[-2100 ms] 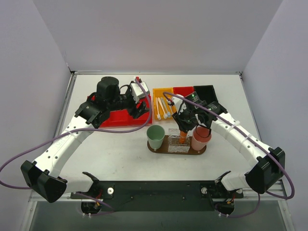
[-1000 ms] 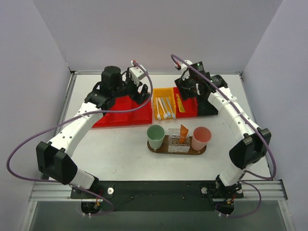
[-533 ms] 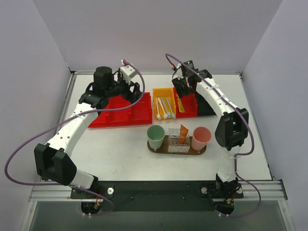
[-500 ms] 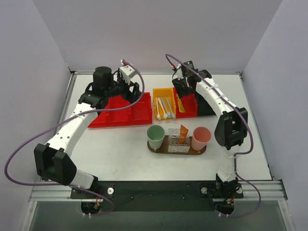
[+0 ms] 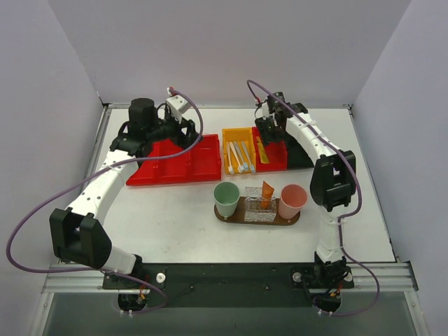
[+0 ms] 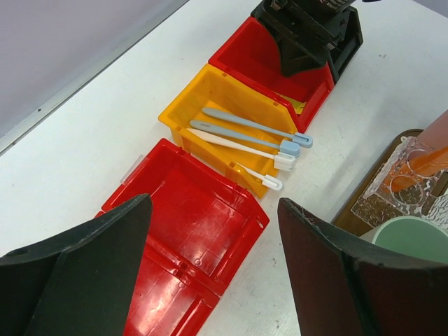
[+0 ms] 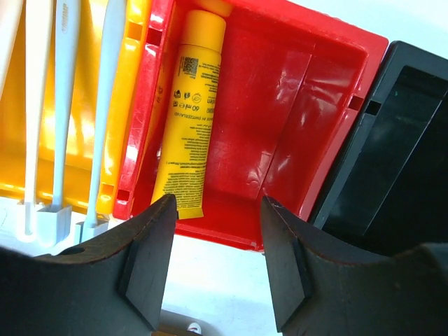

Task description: Prepare toiletry sets of a toothbrush and toothpaste on the tray

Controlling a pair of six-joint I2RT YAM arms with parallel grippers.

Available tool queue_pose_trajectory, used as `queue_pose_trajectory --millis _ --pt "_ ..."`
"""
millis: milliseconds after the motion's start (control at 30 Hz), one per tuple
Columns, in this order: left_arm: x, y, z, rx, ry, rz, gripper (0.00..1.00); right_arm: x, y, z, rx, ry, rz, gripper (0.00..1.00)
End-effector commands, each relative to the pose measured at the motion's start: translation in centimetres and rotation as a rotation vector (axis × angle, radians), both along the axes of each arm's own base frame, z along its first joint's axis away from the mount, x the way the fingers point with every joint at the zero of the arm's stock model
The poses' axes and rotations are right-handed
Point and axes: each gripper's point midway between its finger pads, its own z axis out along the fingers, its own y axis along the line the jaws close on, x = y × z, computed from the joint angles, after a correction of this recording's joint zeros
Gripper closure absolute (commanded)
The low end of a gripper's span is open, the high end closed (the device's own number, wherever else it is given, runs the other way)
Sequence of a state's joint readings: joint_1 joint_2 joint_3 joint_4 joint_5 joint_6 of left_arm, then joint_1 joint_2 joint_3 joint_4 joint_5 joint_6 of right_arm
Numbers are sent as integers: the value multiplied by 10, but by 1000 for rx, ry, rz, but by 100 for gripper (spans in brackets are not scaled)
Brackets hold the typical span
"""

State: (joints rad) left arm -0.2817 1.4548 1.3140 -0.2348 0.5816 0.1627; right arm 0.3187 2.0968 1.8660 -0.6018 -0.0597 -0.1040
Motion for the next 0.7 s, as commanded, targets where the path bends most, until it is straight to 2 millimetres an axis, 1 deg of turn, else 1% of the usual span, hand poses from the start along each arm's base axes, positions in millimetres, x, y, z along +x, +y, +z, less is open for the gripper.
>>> queue_pose_trajectory --millis 0,200,400,667 --pt "-2 -2 25 -45 -72 -27 17 -3 -2 -7 69 48 -39 53" --pt "-4 -3 25 -50 -72 -33 17 -10 4 -19 122 99 -34 53" --pt "-6 -2 21 -46 -67 -34 17 -15 11 -25 165 132 -27 51" --pt "-7 -1 18 -45 -64 -38 17 -21 11 -35 166 162 -23 50"
